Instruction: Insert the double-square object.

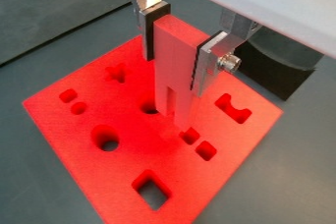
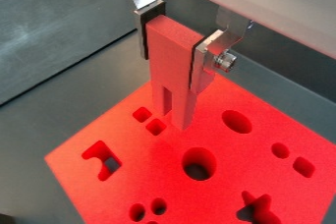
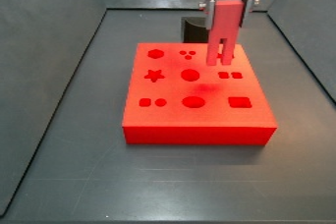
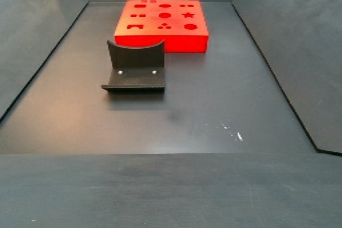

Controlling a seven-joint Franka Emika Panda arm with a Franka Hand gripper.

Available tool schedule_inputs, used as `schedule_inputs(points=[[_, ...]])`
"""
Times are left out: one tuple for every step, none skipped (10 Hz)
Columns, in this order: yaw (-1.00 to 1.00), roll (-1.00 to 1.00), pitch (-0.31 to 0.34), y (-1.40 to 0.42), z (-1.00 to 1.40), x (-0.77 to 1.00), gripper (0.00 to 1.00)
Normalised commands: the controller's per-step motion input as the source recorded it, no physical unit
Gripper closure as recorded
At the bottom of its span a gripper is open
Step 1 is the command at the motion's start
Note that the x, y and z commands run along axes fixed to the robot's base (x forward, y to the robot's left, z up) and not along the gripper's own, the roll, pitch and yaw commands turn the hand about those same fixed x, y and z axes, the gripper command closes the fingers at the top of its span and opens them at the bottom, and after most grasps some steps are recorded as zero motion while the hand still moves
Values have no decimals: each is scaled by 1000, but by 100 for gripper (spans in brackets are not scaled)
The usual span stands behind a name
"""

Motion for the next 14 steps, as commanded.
schedule_inputs(points=[[0, 436, 233, 0, 0, 863, 100], [0, 414, 260, 0, 0, 846, 100], [0, 199, 229, -23, -217, 989, 100], [0, 34, 77, -40, -374, 909, 100], [0, -9, 0, 0, -406, 737, 100], [0, -34, 0, 0, -340, 620, 100], [20, -57, 67, 26, -83, 586, 100], [3, -54, 136, 20, 0, 689, 100], [0, 0, 83, 49, 0, 511, 100], [0, 0, 19, 69, -54, 0, 100], [-63, 0, 0, 0, -11, -163, 100], [-86, 0, 0, 6, 0, -189, 100], [-149, 0, 0, 0, 0, -314, 100], [-14, 0, 19, 0, 63, 0, 100]])
